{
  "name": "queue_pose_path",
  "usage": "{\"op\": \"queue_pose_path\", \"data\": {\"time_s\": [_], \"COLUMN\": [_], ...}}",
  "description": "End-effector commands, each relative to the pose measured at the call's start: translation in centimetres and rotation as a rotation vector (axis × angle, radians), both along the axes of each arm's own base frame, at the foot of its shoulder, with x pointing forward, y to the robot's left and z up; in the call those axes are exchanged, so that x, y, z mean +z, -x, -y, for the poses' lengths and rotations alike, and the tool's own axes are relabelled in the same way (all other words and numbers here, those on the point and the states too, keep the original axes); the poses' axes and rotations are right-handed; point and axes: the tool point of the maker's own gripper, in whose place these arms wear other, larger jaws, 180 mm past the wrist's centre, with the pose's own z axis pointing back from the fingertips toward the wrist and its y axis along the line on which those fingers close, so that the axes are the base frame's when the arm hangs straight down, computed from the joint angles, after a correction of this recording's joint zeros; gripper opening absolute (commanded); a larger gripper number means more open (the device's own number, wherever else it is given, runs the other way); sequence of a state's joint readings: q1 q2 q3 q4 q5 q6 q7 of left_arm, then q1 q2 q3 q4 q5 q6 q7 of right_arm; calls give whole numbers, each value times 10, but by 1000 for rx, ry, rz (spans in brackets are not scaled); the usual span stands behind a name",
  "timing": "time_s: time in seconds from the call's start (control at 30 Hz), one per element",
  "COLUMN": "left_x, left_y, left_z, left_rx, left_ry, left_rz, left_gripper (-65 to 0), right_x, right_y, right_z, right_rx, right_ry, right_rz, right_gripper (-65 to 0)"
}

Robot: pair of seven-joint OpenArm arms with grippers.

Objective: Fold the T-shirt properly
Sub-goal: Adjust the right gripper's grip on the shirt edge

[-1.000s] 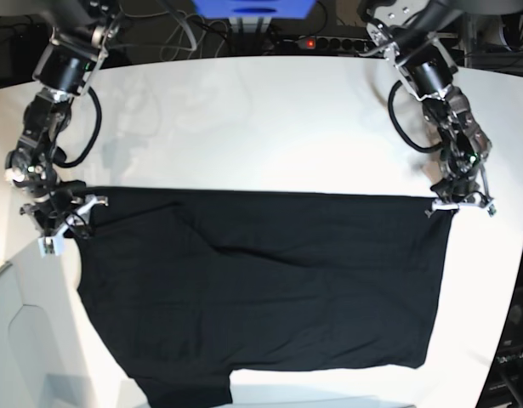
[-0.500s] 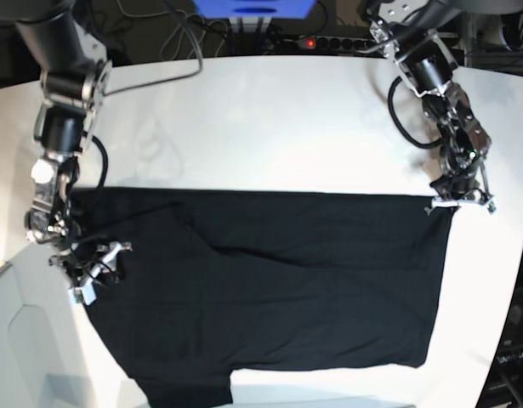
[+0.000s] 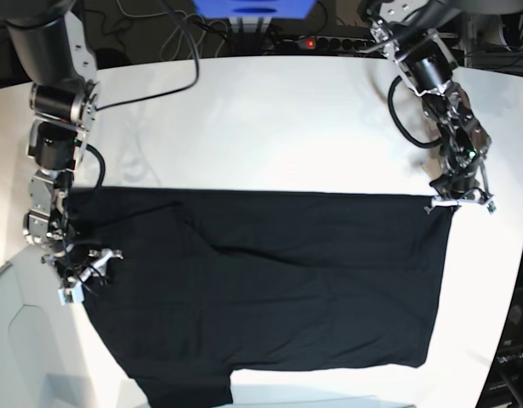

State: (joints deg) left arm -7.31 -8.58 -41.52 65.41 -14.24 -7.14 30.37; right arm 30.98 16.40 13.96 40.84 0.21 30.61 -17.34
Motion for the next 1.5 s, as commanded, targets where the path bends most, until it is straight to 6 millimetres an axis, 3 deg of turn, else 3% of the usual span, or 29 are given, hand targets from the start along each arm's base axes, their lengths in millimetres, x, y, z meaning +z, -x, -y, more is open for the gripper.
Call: {"op": "queue_pose_path", "data": {"time_s": [0.0,0.23,0.5,0.8,0.9,1.0,1.47], "left_x": [-6,-6,-6,-7,-7,-7,-7], "left_y": [7,7,7,7,8,8,9], "left_z": [-1,-1,-1,0,0,-1,-2], "left_rx": [-1,-1,-1,-2,-2,-2,3], "left_ry": [8,8,7,7,7,6,5], "left_rz": [-56,-56,-57,-58,-59,-60,-60], "left_gripper": [-637,-637,-637,-637,-637,-637,-637], "right_x": [19,5,7,23,47,57,79], "right_y": [-12,-3,-4,-15,-21,-22,-39], "right_z": [6,-3,-2,-1,0,-11,-24], "right_rx": [-17,-5,-8,-9,0,17,26], "right_ry": [2,-12,-12,-9,22,27,6], "right_rz": [61,32,40,78,140,178,234], "right_gripper": [-362,-394,-650,-650,-650,-650,-650]}}
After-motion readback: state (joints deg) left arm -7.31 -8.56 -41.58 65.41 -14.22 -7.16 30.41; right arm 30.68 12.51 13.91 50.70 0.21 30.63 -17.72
